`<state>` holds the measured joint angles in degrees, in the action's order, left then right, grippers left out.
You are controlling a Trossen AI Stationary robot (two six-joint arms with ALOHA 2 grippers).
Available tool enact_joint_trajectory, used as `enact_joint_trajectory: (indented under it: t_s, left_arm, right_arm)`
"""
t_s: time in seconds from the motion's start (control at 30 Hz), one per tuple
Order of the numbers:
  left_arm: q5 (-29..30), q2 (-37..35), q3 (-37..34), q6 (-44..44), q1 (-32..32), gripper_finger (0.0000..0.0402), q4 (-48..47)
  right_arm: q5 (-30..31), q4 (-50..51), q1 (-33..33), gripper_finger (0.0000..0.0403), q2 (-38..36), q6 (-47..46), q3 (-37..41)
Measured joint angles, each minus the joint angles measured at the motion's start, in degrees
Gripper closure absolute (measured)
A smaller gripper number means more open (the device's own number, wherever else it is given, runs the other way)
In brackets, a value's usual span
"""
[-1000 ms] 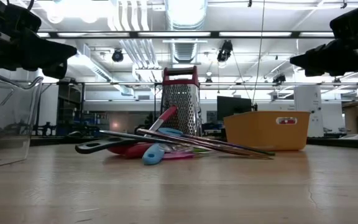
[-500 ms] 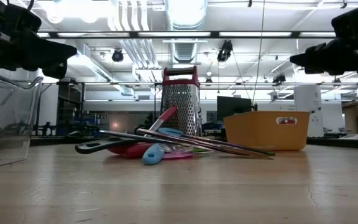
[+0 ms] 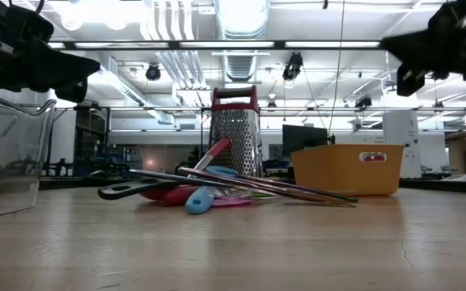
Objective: Pick & Place Kitchen Items
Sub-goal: Put the blue table knife into the yellow bin
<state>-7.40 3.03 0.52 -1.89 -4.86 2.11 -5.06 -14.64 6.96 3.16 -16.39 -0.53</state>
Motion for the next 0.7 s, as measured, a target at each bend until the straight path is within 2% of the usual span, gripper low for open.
enact_joint_trajectory:
  t_s: [0.2, 0.33, 0.47, 0.7]
  left_arm:
    - [0.0, 0.0, 0.0, 0.0, 0.0, 0.0362, 0.0]
    - [0.0, 0.0, 0.0, 0.0, 0.0, 0.0362, 0.0]
    - [0.0, 0.0, 0.0, 0.0, 0.0, 0.0362, 0.0]
    - [0.0, 0.0, 0.0, 0.0, 0.0, 0.0362, 0.0]
  right_arm:
    - [-3.0, -9.6, -0.8, 0.0394, 6.1, -4.7, 0.0]
    - [-0.7, -13.0, -1.6, 0.0390, 14.4, -5.1, -0.9]
    - [0.8, -11.2, -2.6, 0.0367, 25.8, -5.8, -6.0]
    - [5.3, -6.2, -8.0, 0.0298, 48.8, -3.7, -19.4]
